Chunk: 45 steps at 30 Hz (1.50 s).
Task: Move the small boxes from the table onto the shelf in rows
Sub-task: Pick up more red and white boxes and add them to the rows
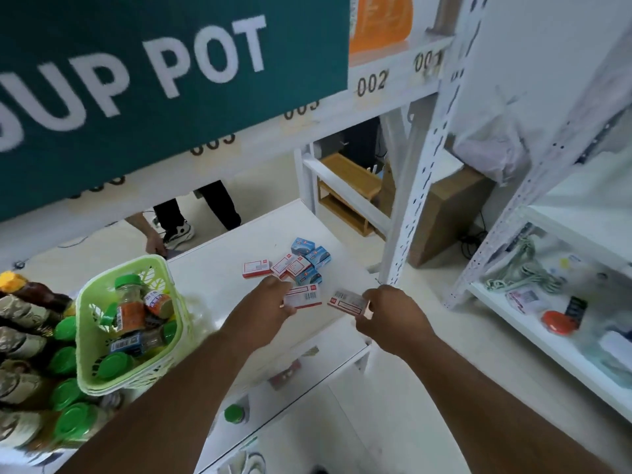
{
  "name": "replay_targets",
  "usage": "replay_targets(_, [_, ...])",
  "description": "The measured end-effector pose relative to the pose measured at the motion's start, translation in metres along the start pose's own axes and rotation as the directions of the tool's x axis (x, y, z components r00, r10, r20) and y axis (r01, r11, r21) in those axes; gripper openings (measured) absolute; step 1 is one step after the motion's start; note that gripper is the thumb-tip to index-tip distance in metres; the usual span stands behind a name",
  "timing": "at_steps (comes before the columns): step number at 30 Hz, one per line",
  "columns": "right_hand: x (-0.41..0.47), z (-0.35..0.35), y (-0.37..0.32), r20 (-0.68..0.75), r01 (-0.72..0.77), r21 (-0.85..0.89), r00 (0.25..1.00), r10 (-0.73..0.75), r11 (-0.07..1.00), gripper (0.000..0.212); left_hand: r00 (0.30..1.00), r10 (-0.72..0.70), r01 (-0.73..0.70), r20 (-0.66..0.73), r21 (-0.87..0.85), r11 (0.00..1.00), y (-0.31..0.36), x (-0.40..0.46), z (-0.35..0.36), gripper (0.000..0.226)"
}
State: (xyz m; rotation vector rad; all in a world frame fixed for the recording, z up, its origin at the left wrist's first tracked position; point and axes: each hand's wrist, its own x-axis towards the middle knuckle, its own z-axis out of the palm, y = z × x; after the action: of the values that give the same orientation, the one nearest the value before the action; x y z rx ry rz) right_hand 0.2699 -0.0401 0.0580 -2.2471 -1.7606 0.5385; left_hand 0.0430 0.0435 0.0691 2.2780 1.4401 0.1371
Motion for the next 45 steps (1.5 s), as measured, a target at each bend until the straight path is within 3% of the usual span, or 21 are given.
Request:
replay_targets(8, [-0.071,-0.082,0.09,-0.097,-0.08,-0.015,0.992,0.079,0.997,0.024,0.969,0.246,-0.247,0.035,0.069,0.966,0.13,-0.008,-0.002,0.042])
replay_targets(17, [-0.193,-0.196,0.219,-0.242,-0.206,-0.033,0.951,0.192,0.978,0.022,0.877,0.48,-0.477,0.035,0.195,0.857,0.321,-0.022,0.022,0.046])
replay_targets(20, [-0.236,-0.238,0.26,-0.3,-0.254,-0.023,0.924,0.236,0.967,0.008,0.831,0.555,-0.549,0.021,0.182,0.816,0.389,-0.026,0.029,0.044])
replay_targets(26, [-0.309,-0.315,0.323,-0.418,-0.391,-0.04,0.842,0.34,0.919,0.01,0.697,0.716,-0.715,0.029,0.096,0.692,0.509,-0.022,0.029,0.047])
replay_targets(29, [-0.33,-0.35,0.343,-0.459,-0.437,-0.035,0.806,0.374,0.899,0.022,0.654,0.756,-0.756,0.022,0.045,0.653,0.558,-0.021,0.022,0.047])
replay_targets(33, [-0.337,-0.391,0.362,-0.516,-0.477,-0.007,0.755,0.405,0.879,0.012,0.562,0.827,-0.827,0.015,0.037,0.561,0.611,-0.006,0.01,0.039])
replay_targets(35, [-0.33,-0.41,0.366,-0.527,-0.486,0.008,0.74,0.417,0.874,0.019,0.527,0.85,-0.849,0.001,0.043,0.526,0.633,0.011,0.004,0.034])
replay_targets(45, [-0.249,-0.501,0.388,-0.6,-0.549,-0.038,0.681,0.42,0.835,0.026,0.449,0.891,-0.894,-0.069,-0.05,0.446,0.702,0.125,-0.045,0.026])
